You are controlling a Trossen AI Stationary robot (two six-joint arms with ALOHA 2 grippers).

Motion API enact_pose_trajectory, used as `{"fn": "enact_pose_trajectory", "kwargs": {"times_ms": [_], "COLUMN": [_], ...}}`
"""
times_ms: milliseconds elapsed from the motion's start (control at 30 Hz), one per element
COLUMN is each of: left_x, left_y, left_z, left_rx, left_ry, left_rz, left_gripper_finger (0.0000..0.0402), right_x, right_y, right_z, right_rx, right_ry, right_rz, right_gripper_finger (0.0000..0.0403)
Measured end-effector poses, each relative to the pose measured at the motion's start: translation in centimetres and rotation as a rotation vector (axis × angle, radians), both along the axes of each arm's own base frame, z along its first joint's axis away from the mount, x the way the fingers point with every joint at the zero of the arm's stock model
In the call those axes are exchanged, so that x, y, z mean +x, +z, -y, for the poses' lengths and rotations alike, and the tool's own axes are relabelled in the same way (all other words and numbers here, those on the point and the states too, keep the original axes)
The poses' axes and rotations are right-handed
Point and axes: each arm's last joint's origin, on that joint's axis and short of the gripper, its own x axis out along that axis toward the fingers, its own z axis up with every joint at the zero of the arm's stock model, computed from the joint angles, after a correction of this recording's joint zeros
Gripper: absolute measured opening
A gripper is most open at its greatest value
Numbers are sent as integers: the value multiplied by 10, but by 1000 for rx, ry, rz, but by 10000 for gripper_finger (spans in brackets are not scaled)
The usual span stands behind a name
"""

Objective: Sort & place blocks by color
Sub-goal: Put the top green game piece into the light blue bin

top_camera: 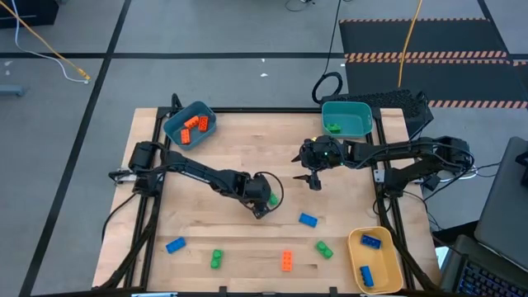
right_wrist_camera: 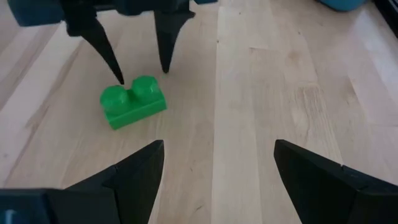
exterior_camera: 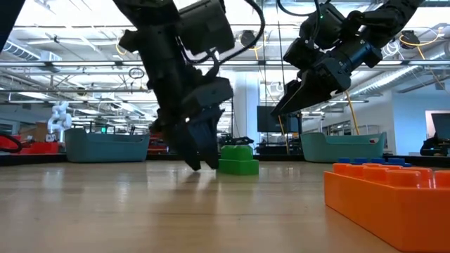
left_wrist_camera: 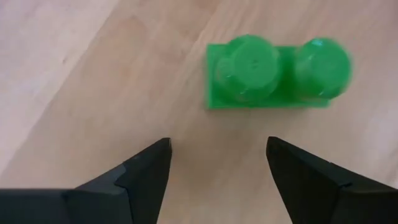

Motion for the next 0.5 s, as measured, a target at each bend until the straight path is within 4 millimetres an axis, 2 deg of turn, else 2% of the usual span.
{"fn": "enact_pose_trajectory", "kwargs": {"times_ms": [133,333,500], "left_x": [-1,-6,-5], "left_y": [6,12,14], "left_z": [-2,2,7], "left_rx": [80,287,378], "left_ry": [-152,-438,-620], "left_rz": [-6,-62,-64], "left_gripper_finger": [266,266,266], "right_x": [0,0,0], "right_y": [0,-1,0], "right_z": [0,0,0], "right_rx": [-7,-15,-20], "right_ry": [5,12,14], "right_rz": [0,-6,-2], "right_gripper_finger": [297,297,297]}}
